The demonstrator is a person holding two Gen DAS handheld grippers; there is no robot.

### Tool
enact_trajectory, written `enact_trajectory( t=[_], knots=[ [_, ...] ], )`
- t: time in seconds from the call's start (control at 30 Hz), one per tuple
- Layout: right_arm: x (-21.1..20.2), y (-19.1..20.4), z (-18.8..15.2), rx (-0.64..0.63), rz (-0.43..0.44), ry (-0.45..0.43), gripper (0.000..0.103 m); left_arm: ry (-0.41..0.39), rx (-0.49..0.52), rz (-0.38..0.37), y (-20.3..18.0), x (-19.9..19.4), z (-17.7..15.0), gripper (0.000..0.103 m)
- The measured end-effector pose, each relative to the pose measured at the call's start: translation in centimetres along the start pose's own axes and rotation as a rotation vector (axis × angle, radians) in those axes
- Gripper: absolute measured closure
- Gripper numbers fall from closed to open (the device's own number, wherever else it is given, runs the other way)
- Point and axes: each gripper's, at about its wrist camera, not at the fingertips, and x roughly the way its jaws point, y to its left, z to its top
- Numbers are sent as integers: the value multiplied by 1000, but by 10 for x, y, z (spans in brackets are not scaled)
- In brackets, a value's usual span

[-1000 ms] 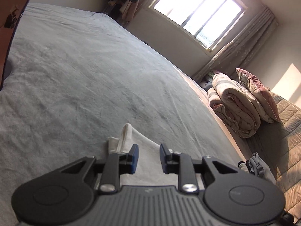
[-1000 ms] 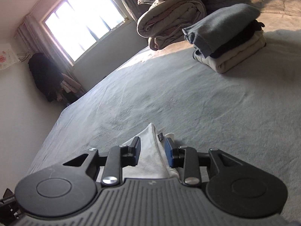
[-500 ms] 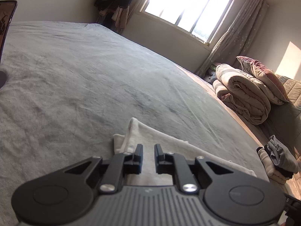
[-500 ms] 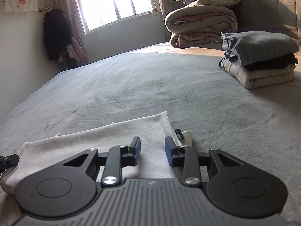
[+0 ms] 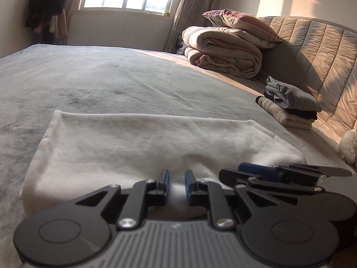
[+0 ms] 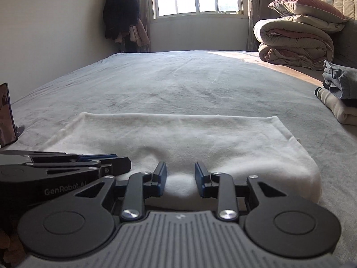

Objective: Fold clothes

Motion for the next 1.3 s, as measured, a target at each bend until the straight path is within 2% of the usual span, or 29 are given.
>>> enact_trajectory(
  t=[0.13, 0.23, 0.27, 0.3, 0.37, 0.47, 0.6, 0.67, 0.73, 0.93, 1.1, 1.17, 1.23, 1.3],
  knots=[
    [5, 8, 3, -50, -28, 19, 70, 10, -2, 14, -3, -2, 4, 88],
    [1, 6, 8, -42, -20, 20, 69, 23, -73, 12, 4, -15, 12, 85],
    [-2, 4, 9, -31, -9, 14, 69, 26, -102, 10, 6, -20, 15, 80],
    [-5, 1, 10, -20, 2, 9, 67, 21, -125, 13, 10, -26, 18, 69],
    [-8, -2, 12, -8, 14, 3, 67, 3, -156, 66, 18, -38, 21, 51],
    [-11, -5, 15, 3, 25, -4, 67, -1, -202, 148, 38, -49, 27, 47],
    [-11, -4, 18, 14, 35, -8, 67, 4, -290, 214, 70, -53, 33, 44],
    [-11, -2, 20, 21, 41, -12, 66, 18, -299, 258, 81, -51, 35, 42],
    [-11, 0, 21, 29, 48, -14, 65, 33, -303, 278, 89, -47, 37, 42],
    [-9, 4, 27, 38, 58, -28, 65, 89, -427, 219, 114, -26, 32, 45],
    [-6, 6, 34, 47, 64, -42, 65, 71, -474, 193, 119, -18, 31, 50],
    [-3, 7, 37, 50, 66, -43, 65, 77, -490, 172, 120, -15, 32, 64],
    [1, 8, 39, 52, 68, -43, 65, 79, -502, 167, 121, -13, 32, 69],
    [8, 10, 42, 44, 68, -40, 65, 76, -510, 155, 122, -13, 32, 82]
  ],
)
